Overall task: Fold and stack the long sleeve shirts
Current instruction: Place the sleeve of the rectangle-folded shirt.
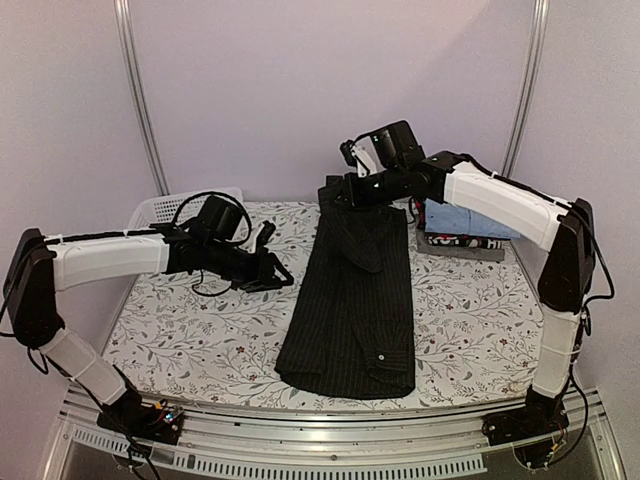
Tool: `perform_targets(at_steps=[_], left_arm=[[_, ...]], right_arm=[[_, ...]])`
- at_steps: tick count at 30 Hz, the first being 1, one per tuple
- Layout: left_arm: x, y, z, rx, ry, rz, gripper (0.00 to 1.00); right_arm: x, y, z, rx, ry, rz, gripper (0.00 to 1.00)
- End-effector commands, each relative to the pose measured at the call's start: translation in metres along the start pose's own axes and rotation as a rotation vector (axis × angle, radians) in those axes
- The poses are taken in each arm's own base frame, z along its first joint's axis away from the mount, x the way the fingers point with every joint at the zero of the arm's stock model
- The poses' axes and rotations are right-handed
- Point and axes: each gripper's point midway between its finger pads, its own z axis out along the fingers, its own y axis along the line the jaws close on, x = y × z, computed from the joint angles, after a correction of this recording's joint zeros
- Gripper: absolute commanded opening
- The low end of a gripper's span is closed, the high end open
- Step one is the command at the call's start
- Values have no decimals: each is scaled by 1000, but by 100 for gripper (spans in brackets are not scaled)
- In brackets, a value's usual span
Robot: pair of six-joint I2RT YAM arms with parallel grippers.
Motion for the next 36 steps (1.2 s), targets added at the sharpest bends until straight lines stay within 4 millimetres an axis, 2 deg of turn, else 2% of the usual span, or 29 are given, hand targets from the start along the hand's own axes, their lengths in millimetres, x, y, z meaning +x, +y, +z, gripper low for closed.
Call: perform_targets(at_steps=[1,8,12,17,20,24,32,36], left_arm=[[-12,-6,16,77,15,20,34],[-16,-13,36,157,41,-11,33],[-14,-12,39,168,49,-16,33],[-8,-7,42,163,67,-18,33],[-8,-6,42,157,69,-20,33],[-7,-4,40,144,68,-20,33],[-2,5,41,115,70,-35,33],[0,9,42,99,72,-45,33]], right_arm=[[20,-25,-19,157,55,-49,0],[35,-30,-41,222,78,-98,0],[70,-17,-42,175,131,-144,0],[106,8,-29,59,156,-154,0],[108,18,-24,34,117,-141,0],[96,36,-29,1,37,-164,0],[102,58,-17,-66,16,-188,0],[108,64,-8,-96,23,-187,0]])
